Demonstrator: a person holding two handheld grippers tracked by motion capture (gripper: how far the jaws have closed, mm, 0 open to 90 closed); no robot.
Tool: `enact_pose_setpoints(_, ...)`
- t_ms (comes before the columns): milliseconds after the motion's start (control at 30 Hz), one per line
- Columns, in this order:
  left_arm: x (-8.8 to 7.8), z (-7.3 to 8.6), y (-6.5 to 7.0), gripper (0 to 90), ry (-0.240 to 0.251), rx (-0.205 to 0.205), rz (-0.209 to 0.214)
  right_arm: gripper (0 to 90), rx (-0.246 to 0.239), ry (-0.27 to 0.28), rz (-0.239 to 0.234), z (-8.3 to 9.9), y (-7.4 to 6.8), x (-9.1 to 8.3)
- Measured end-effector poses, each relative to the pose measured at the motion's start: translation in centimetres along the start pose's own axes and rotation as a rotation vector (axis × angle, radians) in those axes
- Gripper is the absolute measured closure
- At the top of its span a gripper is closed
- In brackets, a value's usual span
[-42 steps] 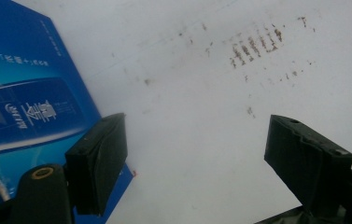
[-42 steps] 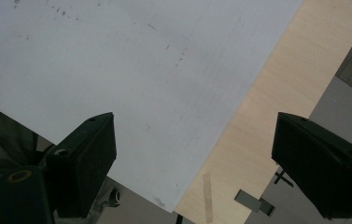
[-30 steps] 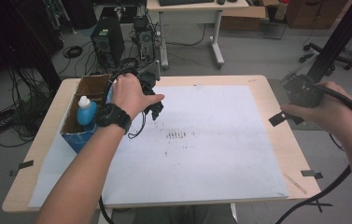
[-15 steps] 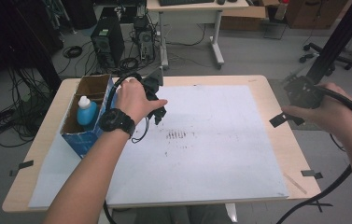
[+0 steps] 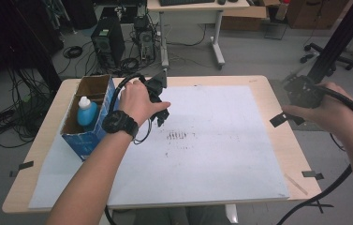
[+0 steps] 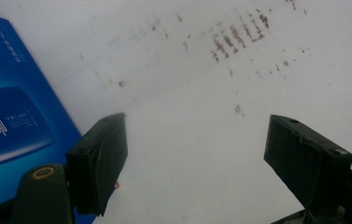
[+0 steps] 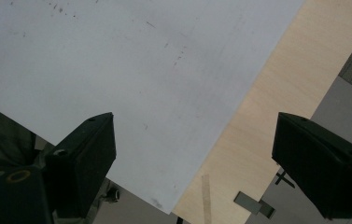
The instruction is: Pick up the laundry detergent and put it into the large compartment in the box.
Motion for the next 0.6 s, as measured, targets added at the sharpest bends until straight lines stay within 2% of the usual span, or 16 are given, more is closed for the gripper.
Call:
enact_pose_setpoints(267, 0.68, 0.32, -0.16, 21.7, -0.002, -0.011, 0.016, 13.5, 0.000, -0.001, 0.005, -0.02, -0.03, -0.17)
enact_pose_setpoints(600, 0.90, 0.38, -0.12, 21.7, -0.003, -0.010, 0.017, 13.5, -0.002, -0.005, 0.003, -0.08, -0.17, 0.07)
Point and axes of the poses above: each handheld gripper's, and its own axes: x roughly forward along the jaws, z roughly out of its underside, y roughly to its right, the point moved 5 cm from there along x, roughly forward along the jaws, and after that the axes turned 12 degrees about x, right-handed, at the moved point
